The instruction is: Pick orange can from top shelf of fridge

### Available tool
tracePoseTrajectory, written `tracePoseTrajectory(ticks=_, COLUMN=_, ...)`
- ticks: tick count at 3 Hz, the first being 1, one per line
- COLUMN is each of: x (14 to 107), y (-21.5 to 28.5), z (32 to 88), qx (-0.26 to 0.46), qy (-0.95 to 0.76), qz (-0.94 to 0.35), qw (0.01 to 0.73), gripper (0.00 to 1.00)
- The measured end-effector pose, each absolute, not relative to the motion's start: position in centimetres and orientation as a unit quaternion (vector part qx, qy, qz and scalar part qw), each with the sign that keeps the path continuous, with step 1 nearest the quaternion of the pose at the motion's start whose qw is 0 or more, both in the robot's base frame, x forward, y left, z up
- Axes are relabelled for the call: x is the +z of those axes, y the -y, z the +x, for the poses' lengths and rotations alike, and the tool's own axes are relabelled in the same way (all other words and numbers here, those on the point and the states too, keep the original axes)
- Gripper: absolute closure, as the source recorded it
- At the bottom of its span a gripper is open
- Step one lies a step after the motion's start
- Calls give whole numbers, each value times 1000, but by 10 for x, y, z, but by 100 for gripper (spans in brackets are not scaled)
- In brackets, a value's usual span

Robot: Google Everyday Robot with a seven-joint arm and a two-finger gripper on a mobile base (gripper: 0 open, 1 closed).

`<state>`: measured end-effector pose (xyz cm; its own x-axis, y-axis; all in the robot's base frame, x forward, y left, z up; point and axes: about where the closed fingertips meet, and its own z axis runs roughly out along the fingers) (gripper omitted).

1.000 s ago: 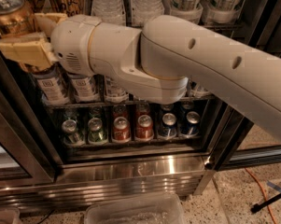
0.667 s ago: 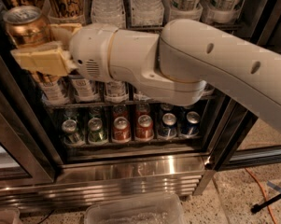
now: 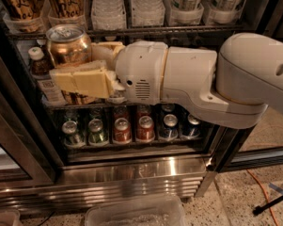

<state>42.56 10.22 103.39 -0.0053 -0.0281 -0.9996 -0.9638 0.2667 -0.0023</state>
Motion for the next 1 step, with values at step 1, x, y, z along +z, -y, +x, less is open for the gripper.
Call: tracePoseTrajectory(ticks=1, x=1034, y=-102, z=426, qx=421, qy=-570, qz=-435, qw=555, gripper=100)
